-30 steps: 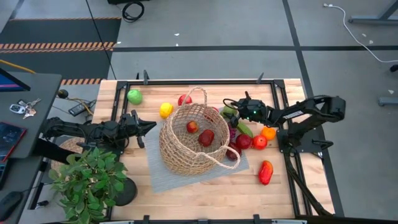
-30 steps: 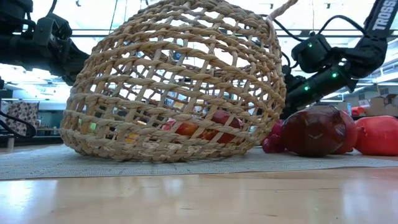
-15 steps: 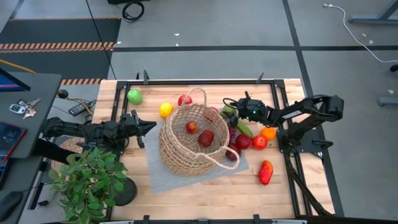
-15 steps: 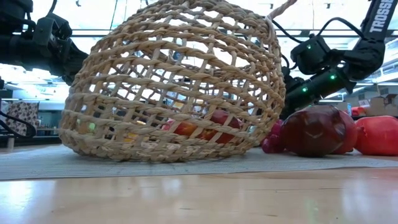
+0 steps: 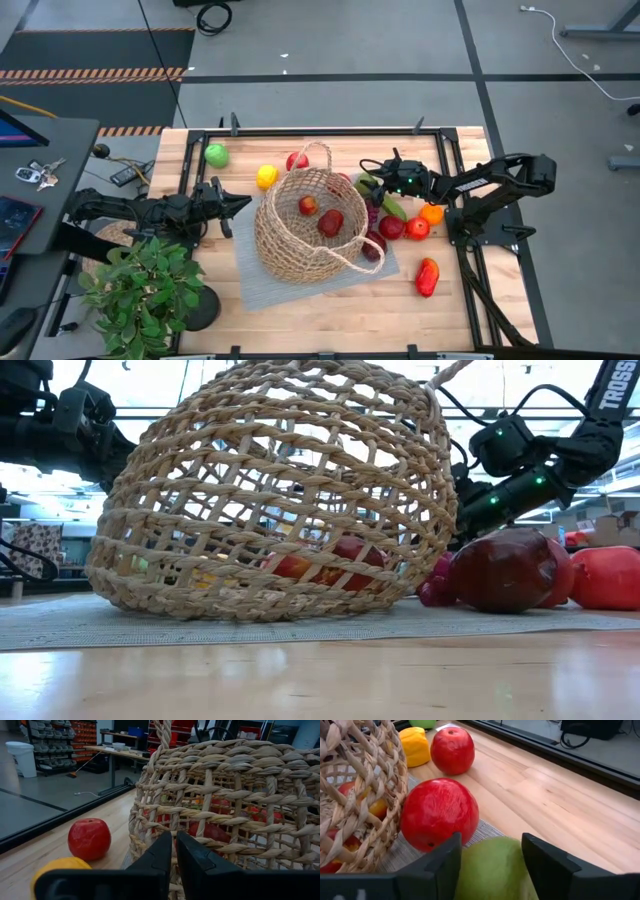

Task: Build produce basket
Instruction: Put the pear into the basket

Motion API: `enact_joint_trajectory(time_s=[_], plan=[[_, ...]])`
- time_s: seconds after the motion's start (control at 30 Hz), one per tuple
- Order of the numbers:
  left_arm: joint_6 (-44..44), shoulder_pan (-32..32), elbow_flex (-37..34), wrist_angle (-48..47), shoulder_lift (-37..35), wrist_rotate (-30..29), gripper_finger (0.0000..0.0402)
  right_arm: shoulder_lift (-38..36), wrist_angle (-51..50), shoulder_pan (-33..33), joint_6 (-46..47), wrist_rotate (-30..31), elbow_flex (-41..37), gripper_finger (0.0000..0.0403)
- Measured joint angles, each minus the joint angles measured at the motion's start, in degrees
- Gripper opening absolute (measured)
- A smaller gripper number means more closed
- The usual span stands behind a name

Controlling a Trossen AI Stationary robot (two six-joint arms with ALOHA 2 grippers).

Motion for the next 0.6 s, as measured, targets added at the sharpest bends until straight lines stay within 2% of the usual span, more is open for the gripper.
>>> enact_joint_trajectory(time_s=[0.2,0.33,0.47,0.6], plan=[[-0.02,-0.01,0.00,0.00,0.00,0.00,0.0037,-0.85,0.41,-0.44,-0.82,0.24,0.00,0.0183],[-0.02,-0.01,0.00,0.00,-0.01,0.01,0.0040,-3.66,0.37,-1.17,-1.57,-2.03,0.02,0.0175],[-0.01,-0.01,0.00,0.00,-0.02,0.00,0.0036,-5.93,0.41,-1.39,-2.50,-3.93,0.02,0.0180],[0.00,0.00,0.00,0.00,0.00,0.00,0.0032,-7.78,-0.34,-2.26,-4.45,-9.53,0.08,0.0200]])
